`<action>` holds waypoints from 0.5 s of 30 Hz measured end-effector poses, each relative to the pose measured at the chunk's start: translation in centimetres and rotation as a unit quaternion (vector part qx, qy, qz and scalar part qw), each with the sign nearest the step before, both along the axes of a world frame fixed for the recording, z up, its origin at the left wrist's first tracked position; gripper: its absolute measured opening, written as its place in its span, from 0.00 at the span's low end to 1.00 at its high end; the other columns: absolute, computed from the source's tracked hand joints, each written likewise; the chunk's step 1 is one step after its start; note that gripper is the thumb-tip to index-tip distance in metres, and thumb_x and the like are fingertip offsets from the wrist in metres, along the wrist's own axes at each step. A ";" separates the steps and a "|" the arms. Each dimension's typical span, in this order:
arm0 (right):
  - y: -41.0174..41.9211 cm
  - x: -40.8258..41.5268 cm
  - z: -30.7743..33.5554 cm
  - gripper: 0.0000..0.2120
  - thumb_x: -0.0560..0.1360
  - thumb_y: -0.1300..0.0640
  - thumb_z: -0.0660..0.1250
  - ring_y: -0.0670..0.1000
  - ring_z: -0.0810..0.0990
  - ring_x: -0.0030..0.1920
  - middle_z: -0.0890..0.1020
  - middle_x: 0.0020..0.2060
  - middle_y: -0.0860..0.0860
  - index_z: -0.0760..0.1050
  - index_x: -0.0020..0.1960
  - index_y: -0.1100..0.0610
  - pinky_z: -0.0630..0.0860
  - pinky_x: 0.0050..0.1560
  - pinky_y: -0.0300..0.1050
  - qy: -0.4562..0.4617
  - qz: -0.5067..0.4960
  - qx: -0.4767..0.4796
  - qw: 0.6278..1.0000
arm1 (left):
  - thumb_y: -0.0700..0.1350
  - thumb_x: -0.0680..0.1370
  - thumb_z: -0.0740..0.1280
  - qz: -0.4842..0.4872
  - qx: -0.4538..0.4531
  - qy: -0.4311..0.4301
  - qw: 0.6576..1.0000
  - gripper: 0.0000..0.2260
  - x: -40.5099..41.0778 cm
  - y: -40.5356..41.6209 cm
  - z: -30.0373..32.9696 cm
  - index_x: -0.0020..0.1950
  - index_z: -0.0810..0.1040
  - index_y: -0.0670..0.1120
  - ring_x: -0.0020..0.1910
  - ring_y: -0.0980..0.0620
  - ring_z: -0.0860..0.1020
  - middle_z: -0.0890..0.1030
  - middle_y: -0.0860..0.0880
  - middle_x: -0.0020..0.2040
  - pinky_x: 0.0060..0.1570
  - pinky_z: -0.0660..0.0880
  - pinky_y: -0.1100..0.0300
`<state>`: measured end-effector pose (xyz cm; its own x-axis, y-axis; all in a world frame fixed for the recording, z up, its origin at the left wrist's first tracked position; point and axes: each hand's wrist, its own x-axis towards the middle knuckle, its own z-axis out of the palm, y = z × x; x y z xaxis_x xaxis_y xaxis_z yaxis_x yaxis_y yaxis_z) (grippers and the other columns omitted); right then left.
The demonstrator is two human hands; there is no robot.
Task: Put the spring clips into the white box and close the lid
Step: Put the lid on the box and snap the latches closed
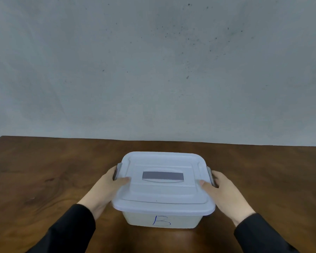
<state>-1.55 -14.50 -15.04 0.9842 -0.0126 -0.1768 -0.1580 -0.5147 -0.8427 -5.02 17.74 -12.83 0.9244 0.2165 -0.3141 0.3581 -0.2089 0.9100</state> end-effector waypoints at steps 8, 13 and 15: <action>1.3 -0.3 0.8 0.25 0.82 0.51 0.61 0.43 0.77 0.43 0.75 0.48 0.45 0.61 0.78 0.51 0.73 0.36 0.31 -0.059 0.002 -0.142 0.988 | 0.48 0.86 0.58 -0.037 0.135 -0.017 0.990 0.28 1.5 -0.5 -0.9 0.85 0.53 0.49 0.67 0.47 0.77 0.72 0.48 0.76 0.65 0.76 0.52; 1.0 -0.4 0.7 0.28 0.82 0.49 0.62 0.47 0.80 0.50 0.79 0.53 0.46 0.58 0.79 0.50 0.79 0.42 0.35 -0.044 0.005 -0.127 0.991 | 0.47 0.87 0.56 -0.028 0.144 -0.031 0.989 0.28 1.0 -1.2 -0.7 0.86 0.49 0.49 0.69 0.47 0.75 0.68 0.49 0.79 0.63 0.74 0.56; 0.7 -0.2 0.2 0.29 0.81 0.48 0.62 0.47 0.80 0.51 0.79 0.57 0.46 0.58 0.79 0.49 0.81 0.47 0.39 -0.045 0.004 -0.113 0.993 | 0.46 0.87 0.56 -0.017 0.143 -0.033 0.989 0.28 0.9 -1.3 -1.1 0.86 0.48 0.49 0.70 0.47 0.74 0.67 0.49 0.80 0.64 0.74 0.56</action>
<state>-1.78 -13.76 -14.82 0.9960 -0.0343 -0.0820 -0.0829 -0.6924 -0.7167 -4.12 16.40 -13.93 0.9491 0.2562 -0.1832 0.2883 -0.4726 0.8328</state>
